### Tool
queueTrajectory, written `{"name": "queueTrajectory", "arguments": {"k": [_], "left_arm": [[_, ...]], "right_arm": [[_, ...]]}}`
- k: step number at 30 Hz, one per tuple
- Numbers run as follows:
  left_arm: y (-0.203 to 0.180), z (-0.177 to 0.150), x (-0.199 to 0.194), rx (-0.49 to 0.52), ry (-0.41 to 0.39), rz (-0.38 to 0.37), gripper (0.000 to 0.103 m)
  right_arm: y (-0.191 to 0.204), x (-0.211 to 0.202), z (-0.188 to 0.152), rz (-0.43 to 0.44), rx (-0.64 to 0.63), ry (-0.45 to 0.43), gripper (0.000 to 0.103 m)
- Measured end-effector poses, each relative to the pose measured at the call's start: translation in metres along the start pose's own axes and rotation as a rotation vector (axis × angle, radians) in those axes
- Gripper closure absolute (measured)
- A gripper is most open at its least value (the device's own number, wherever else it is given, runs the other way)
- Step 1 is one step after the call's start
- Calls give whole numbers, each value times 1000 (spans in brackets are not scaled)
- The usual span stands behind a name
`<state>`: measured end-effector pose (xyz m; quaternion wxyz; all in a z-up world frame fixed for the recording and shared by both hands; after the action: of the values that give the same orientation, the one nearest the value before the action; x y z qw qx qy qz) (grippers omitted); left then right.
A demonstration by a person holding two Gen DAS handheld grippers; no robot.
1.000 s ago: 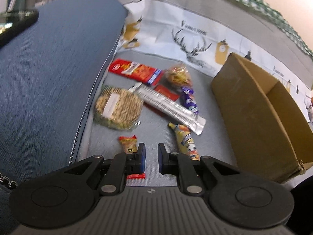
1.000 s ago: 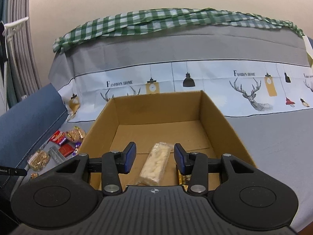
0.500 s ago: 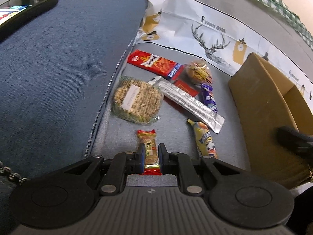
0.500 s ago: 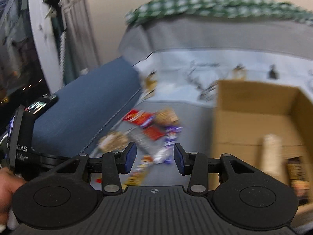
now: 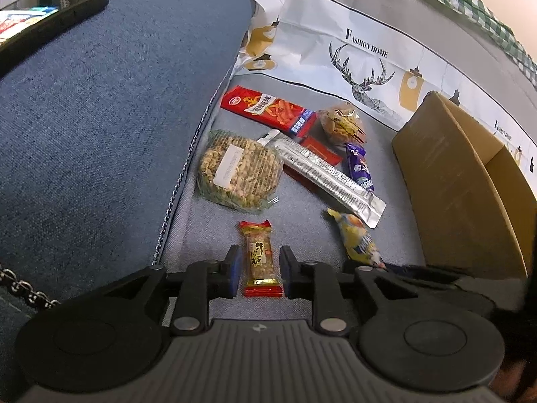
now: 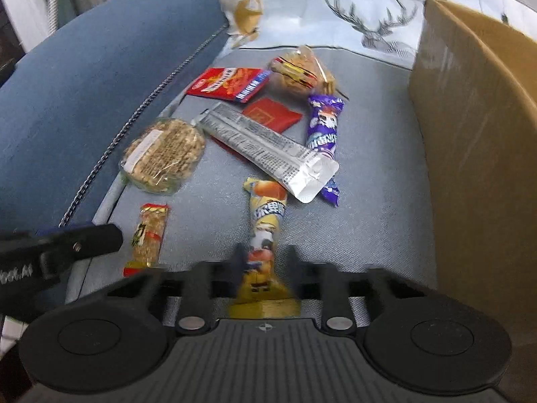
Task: Organize snacks
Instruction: 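Move both tools back to the snack pile, then grasp the yellow cartoon snack with the right tool while the left tool grasps the red-gold candy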
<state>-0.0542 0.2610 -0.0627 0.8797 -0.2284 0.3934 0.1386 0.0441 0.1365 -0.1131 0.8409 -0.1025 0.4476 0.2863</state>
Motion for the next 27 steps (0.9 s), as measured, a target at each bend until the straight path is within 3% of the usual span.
{"name": "queueTrajectory", "arguments": {"k": [6, 17, 22, 27], "left_arm": [[0, 2, 8, -25, 27, -11, 68], [-6, 4, 31, -37, 109, 71, 66], [-14, 2, 42, 15, 156, 121, 66], [-15, 0, 47, 26, 178, 147, 67]], "right_arm": [[-8, -29, -20, 36, -79, -19, 88], [-25, -54, -60, 30, -135, -40, 87], [-29, -48, -59, 30, -135, -20, 70], [-28, -40, -56, 23, -147, -13, 68]]}}
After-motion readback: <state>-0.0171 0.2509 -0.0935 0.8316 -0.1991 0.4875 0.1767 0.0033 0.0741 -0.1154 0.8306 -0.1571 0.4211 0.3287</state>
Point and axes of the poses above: each gripper's, at about its wrist camera, not at the fingertips, and x roughly the way its jaws point, y to its left, z to its top, the point moved 3 cm from there along x, roughly the way its jaws point, and after that the axes turned 7 degrees about -z, right-handed, at the moved point
